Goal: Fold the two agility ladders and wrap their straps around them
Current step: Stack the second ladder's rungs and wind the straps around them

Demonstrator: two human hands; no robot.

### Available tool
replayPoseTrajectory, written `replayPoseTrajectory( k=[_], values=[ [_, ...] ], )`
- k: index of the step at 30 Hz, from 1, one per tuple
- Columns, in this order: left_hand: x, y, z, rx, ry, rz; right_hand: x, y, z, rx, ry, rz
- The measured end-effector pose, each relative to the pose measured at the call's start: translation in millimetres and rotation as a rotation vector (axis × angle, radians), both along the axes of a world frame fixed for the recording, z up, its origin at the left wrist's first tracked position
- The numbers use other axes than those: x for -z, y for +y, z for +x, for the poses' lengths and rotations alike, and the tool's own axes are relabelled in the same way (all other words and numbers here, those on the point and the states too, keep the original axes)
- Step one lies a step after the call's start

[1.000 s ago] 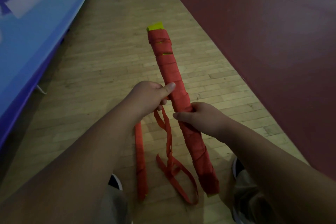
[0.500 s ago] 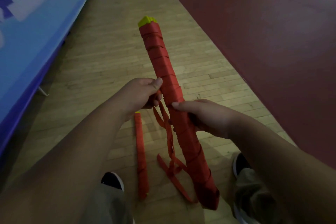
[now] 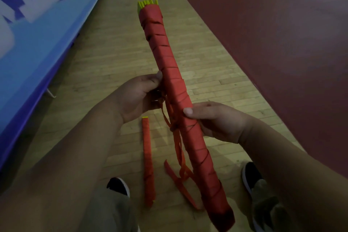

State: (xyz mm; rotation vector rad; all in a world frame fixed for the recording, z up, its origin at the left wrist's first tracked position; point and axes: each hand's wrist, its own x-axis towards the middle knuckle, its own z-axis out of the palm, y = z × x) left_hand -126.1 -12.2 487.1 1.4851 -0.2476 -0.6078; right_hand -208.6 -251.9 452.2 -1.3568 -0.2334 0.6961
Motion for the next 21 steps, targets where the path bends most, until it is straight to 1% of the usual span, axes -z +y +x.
replayPoseTrajectory(
  k=[3,7,11,15,17,19,21],
  values=[
    [-2.2,7.2,4.1,0.043,-0.002,0.042,-1.3,-5.3,-2.0,0.083,-0.033,-0.049],
    [-7.4,10.5,5.0,0.076,-0.017,0.13,-5.2,-18.6,0.7,0.119,-0.098,-0.232],
    [-6.6,10.4,6.5,0.014,-0.006,0.221,-10.5,-21.0,2.0,0.185,-0.128,-0.353],
    [0.1,9.8,10.5,-0.034,-0.042,0.335,-9.2,-19.9,1.8,0.241,-0.113,-0.438],
    [3.2,9.8,11.0,-0.055,-0.101,0.416,-7.2,-19.8,2.5,0.295,-0.093,-0.475],
    [4.2,10.2,10.2,-0.066,-0.233,0.529,-5.2,-18.6,4.1,0.362,-0.073,-0.498],
    [4.0,10.2,9.0,-0.083,-0.372,0.629,-0.9,-19.2,6.8,0.432,-0.083,-0.568]
  ],
)
